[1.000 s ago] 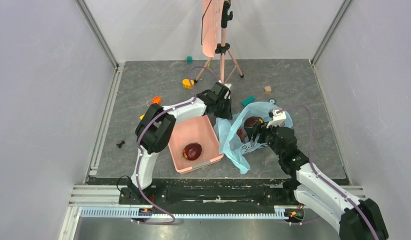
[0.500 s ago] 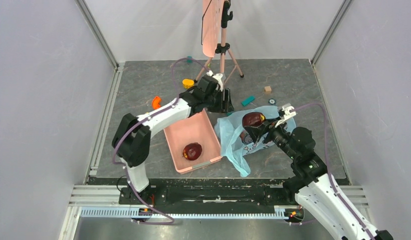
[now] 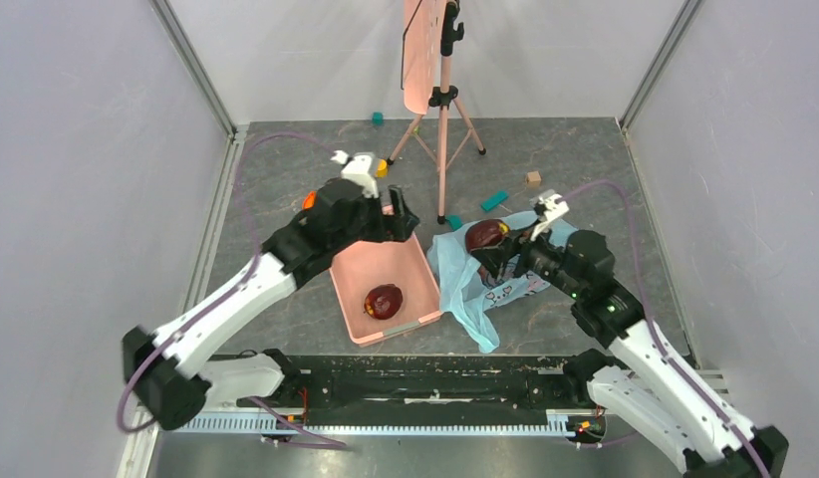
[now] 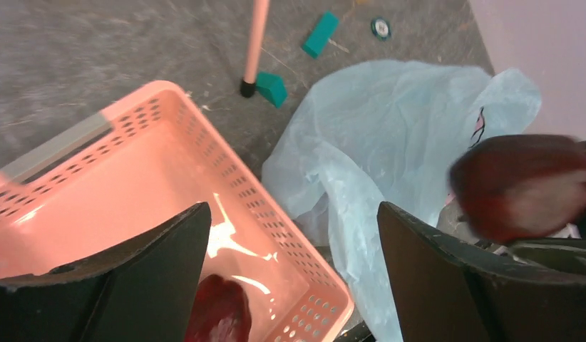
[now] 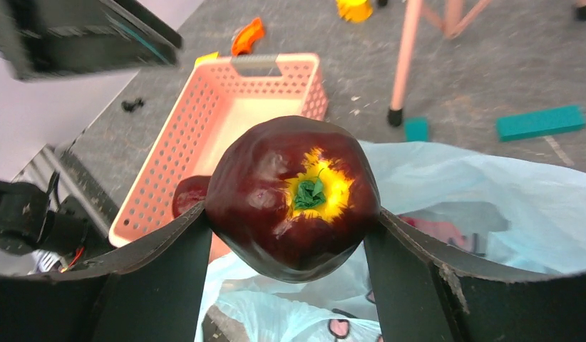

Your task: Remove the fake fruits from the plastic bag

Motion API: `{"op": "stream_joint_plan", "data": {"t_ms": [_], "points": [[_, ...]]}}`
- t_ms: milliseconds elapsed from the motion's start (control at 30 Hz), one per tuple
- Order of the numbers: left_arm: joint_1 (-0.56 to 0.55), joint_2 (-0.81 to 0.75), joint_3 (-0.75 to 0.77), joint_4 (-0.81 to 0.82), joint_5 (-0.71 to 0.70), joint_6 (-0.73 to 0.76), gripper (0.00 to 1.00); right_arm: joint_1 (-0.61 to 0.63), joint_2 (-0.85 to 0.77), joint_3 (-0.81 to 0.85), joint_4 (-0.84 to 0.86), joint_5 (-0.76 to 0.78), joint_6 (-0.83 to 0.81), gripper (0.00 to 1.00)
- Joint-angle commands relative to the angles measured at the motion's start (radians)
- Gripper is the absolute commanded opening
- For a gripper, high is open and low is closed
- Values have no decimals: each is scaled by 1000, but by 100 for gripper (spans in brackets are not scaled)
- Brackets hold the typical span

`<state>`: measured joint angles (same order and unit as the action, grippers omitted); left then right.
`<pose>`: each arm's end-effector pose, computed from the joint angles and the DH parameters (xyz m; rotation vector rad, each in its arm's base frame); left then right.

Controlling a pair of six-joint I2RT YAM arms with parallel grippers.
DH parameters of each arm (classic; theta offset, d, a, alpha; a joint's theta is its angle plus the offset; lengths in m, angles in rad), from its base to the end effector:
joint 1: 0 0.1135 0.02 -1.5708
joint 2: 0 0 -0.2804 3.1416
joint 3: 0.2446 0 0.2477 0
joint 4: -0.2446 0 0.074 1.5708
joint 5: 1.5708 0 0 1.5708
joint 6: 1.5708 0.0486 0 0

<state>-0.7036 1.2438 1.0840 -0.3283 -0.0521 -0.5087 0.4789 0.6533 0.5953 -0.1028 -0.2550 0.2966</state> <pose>0.2189 -0.1824 0.3426 0.1742 2.1248 -0.6846 0.1365 0.0847 0.3105 -0.3557 1.7567 0.7847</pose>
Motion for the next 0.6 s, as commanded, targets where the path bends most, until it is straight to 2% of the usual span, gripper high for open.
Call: {"op": "stream_joint_plan", "data": {"t_ms": [0, 67, 200, 400, 567], "points": [[24, -220, -77, -70, -187, 29, 96, 118, 111, 91, 94, 14, -12, 56], [43, -298, -102, -104, -209, 45, 99, 227, 191, 134, 120, 86, -36, 56], [77, -395, -110, -198, -208, 89, 100, 360, 367, 185, 192, 126, -45, 57], [95, -511, -110, -301, -269, 117, 100, 410, 647, 274, 315, 129, 2, 57], [98, -595, -92, -352, -301, 155, 100, 421, 910, 457, 338, 119, 14, 57]]}}
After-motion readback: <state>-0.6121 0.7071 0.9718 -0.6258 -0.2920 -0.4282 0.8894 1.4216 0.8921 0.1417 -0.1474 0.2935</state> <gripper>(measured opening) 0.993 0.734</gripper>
